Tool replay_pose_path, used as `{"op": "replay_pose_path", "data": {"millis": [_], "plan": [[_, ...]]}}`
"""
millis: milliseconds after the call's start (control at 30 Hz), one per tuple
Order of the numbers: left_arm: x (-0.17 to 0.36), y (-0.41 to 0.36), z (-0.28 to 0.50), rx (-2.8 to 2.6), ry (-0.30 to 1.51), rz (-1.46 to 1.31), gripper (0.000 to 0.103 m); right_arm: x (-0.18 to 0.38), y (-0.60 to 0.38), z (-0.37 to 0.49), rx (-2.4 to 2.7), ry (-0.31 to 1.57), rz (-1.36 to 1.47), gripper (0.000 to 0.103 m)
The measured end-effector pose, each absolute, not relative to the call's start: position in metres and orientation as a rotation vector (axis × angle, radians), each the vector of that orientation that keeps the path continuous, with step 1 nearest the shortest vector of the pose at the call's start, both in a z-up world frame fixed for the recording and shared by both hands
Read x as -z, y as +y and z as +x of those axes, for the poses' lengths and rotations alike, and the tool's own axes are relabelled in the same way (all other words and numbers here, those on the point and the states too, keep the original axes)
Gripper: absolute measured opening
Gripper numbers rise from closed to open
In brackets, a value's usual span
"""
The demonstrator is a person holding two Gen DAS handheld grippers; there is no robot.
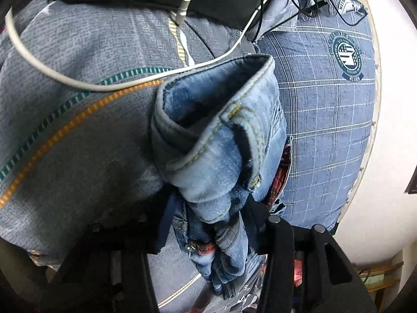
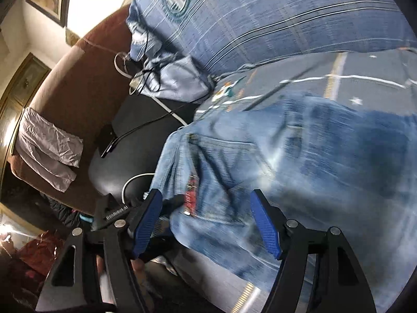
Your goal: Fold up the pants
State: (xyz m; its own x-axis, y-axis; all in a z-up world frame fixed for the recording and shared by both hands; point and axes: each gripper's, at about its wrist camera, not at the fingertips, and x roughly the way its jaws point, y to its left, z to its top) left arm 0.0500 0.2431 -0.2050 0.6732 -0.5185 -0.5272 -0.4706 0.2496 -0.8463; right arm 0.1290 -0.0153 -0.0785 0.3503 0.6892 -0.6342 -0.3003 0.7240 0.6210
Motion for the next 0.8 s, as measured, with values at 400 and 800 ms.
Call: {"op": "replay_pose_path", "data": {"millis": [400, 800], "plan": [[0.147, 0.205, 0.045, -0.039, 0.799, -0.905, 0.017, 0.053, 0.069, 0.175, -0.800, 1.204, 0.286, 0.071], [0.106, 0.108, 0.021, -0.107, 0.648, -0.213, 0.017, 0.040, 0.103, 0.200, -0.989, 1.382, 0.002, 0.072]]}}
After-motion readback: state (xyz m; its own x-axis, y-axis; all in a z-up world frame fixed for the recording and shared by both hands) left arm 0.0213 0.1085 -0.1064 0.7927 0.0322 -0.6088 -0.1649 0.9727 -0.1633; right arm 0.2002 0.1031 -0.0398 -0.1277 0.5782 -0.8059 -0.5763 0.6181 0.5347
